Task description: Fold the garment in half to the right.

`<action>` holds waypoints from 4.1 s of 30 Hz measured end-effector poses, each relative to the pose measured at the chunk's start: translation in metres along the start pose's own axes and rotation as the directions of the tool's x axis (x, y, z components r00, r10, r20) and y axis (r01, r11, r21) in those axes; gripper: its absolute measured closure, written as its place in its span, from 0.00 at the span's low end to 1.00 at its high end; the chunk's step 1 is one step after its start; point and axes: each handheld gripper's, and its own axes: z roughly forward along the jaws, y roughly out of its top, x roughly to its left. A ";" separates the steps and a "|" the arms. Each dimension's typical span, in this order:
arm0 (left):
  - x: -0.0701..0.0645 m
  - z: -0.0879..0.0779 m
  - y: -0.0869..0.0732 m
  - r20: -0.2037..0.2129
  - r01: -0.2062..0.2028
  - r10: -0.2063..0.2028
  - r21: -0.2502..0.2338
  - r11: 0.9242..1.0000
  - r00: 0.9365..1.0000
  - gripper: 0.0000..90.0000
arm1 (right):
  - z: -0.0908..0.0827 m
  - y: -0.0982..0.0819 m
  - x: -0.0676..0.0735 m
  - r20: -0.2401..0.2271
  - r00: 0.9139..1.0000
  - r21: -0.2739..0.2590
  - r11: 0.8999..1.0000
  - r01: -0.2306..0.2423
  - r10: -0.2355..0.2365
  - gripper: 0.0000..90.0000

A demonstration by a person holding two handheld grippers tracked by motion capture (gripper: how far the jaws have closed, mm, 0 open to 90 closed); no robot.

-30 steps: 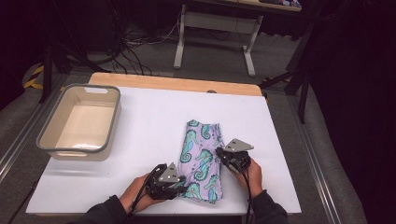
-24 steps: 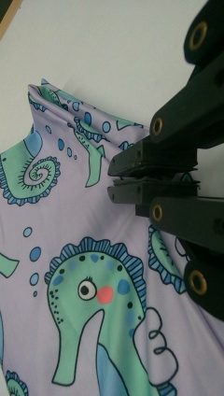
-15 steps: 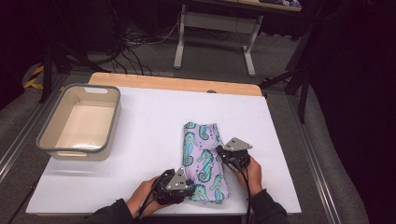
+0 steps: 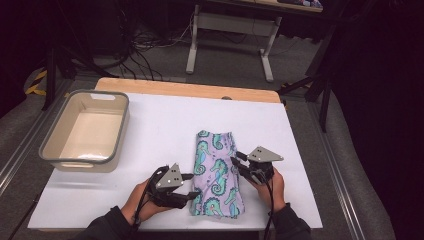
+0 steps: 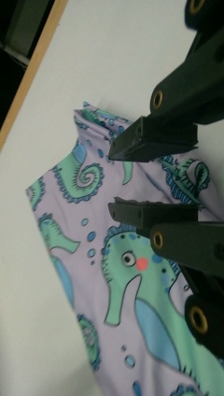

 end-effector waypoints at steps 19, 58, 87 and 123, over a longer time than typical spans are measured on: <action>0.038 -0.015 -0.024 -0.165 0.013 -0.020 -0.043 0.999 0.986 0.19 | -0.030 -0.009 0.011 0.000 0.999 -0.092 0.995 0.046 -0.046 0.52; 0.005 0.062 0.000 -0.046 0.133 -0.127 0.192 0.972 0.991 0.32 | -0.023 -0.025 -0.001 0.075 0.997 -0.024 1.000 0.011 -0.009 0.32; 0.016 0.036 -0.013 0.048 0.065 -0.075 0.187 0.980 0.996 0.87 | -0.021 -0.028 -0.006 0.092 0.996 0.007 1.000 0.003 -0.004 0.31; 0.013 0.007 -0.033 0.008 0.067 -0.070 0.179 0.982 0.998 0.87 | -0.001 -0.012 -0.011 0.031 0.999 -0.036 0.999 -0.031 0.032 0.28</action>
